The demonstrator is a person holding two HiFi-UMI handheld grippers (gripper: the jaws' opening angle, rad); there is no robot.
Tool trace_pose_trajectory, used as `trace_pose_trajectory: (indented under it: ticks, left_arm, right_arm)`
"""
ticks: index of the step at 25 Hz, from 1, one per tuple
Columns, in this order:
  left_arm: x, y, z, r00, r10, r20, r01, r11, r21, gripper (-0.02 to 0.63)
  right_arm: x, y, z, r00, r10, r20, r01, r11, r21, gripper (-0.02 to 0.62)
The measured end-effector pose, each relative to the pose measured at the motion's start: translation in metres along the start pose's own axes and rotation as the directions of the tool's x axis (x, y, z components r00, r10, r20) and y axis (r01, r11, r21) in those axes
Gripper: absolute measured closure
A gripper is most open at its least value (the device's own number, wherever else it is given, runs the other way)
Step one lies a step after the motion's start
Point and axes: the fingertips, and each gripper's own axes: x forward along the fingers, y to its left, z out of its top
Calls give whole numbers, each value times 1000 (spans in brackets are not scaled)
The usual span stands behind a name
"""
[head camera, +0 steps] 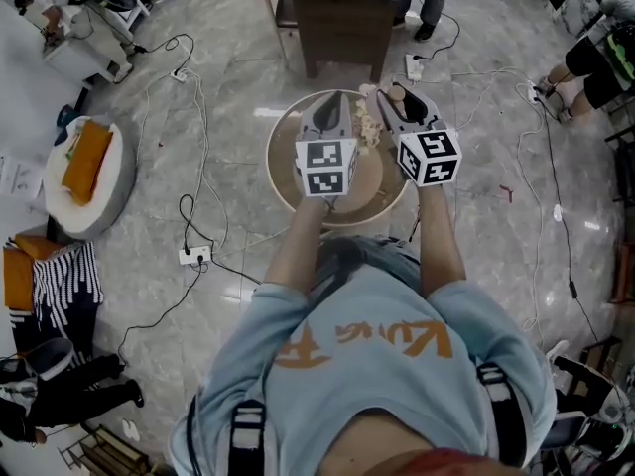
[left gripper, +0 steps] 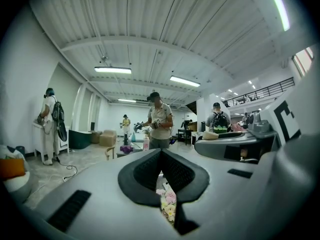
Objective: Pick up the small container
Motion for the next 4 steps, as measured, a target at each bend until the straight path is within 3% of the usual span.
trace_pose_trajectory:
  ticks: [4]
  left_arm:
    - [-8, 7, 1, 1000, 7, 0, -7, 1000, 2, 583]
  right_arm:
    - [1, 10, 1, 1000, 1, -3, -1, 1000, -15, 448]
